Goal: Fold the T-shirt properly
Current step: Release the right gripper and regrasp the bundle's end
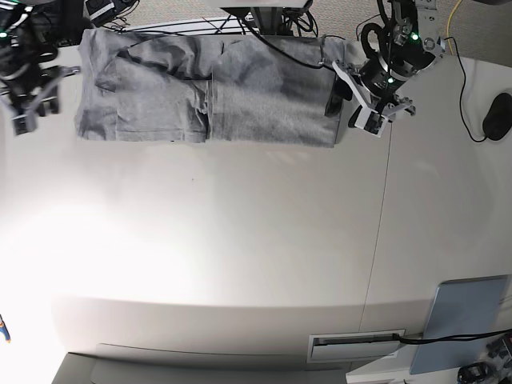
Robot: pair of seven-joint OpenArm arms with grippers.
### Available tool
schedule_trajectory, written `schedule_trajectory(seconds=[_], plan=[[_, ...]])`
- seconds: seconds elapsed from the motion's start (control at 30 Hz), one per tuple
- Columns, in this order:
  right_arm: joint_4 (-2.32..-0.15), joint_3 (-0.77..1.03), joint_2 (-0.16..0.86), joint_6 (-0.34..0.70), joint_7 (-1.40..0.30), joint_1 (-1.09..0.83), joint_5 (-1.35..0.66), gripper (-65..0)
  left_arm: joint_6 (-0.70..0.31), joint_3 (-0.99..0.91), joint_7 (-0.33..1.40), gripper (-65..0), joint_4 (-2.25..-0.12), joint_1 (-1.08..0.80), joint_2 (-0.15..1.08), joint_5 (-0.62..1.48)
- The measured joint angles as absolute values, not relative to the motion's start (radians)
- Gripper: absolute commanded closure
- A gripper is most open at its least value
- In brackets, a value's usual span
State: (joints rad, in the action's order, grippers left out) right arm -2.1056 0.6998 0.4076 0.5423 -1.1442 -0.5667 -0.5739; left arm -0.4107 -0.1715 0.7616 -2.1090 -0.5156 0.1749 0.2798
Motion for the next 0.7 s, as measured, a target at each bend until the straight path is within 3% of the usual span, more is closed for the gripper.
schedule_trajectory(seconds=[0.1, 0.17, 0.33, 0.43, 0.7], plan=[[-2.057, 0.699, 0.444, 0.547, -1.142, -0.605, -0.553, -33.2, -0.439, -0.171, 0.761, -27.0, -2.109, -0.516, 0.176, 0.281], [-1.997, 0.699, 0.453, 0.541, -1.147, -0.616, -0.553, -39.3, -0.445, -0.172, 0.762, -27.0, -2.109, -0.516, 0.176, 0.281], [-1.814, 0.699, 0.456, 0.519, -1.214, -0.601, -0.795, -39.6, -0.446, -0.171, 0.762, -27.0, -2.109, -0.516, 0.176, 0.281], [-1.68, 0.698, 0.453, 0.564, -1.292, -0.561, -0.931, -39.6, -0.446, -0.172, 0.761, -27.0, -2.109, -0.516, 0.175, 0.281], [-1.499, 0.637, 0.459, 0.622, -1.259, -0.487, -1.001, -39.5, -0.446, -0.171, 0.761, -27.0, -2.109, -0.516, 0.175, 0.281]])
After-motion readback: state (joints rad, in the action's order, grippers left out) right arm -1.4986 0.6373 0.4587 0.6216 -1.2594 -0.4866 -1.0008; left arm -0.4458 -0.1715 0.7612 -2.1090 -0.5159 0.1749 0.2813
